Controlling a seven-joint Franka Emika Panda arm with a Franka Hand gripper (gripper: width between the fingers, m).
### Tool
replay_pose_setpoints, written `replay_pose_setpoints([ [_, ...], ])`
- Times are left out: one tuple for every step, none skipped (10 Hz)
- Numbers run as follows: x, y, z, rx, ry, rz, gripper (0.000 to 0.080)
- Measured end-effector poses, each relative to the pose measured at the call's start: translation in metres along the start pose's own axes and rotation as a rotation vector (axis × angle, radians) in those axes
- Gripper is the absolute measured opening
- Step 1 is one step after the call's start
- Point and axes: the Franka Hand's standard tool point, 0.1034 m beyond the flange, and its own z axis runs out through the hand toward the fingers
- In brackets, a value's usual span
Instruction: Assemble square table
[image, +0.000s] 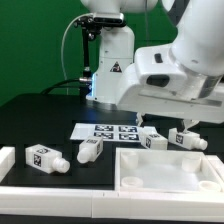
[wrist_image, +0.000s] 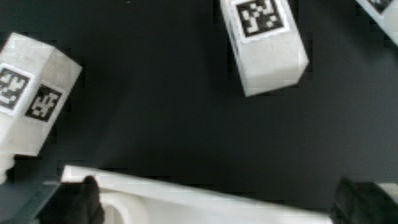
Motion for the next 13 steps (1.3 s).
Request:
replay_pose_setpoints([
  [0.001,-0.002,-0.001,-0.014,0.001,-0.075,0.0649],
  [-0.003,-0.001,0.001,-0.014,-0.042,-0.066,0.0649],
  [-0.001,-0.001,0.002,-0.015,-0.044,-0.066,0.0649],
  [0.0,0.0,0.002,-0.015,-0.042,-0.066,0.0649],
  [-0.004,-0.002,0.006,-0.011,-0.065,-0.022,0.0649],
  [-0.008,-0.007,0.018,-0.004,-0.115,0.031,0.0649],
  [-0.009,-0.012,0.027,0.011,-0.135,0.063,0.0649],
  [-0.012,-0.019,0.034,0.065,-0.152,0.122,0.0649],
  [-0.015,-0.015,0.04,0.067,-0.164,0.125,0.0649],
  [-0.014,-0.015,0.039,0.066,-0.161,0.124,0.0649],
  [-0.014,-0.015,0.039,0.066,-0.161,0.125,0.0649],
  [-0.014,-0.015,0.039,0.066,-0.161,0.125,0.0649],
  [-0.014,-0.015,0.039,0.067,-0.161,0.124,0.0649],
])
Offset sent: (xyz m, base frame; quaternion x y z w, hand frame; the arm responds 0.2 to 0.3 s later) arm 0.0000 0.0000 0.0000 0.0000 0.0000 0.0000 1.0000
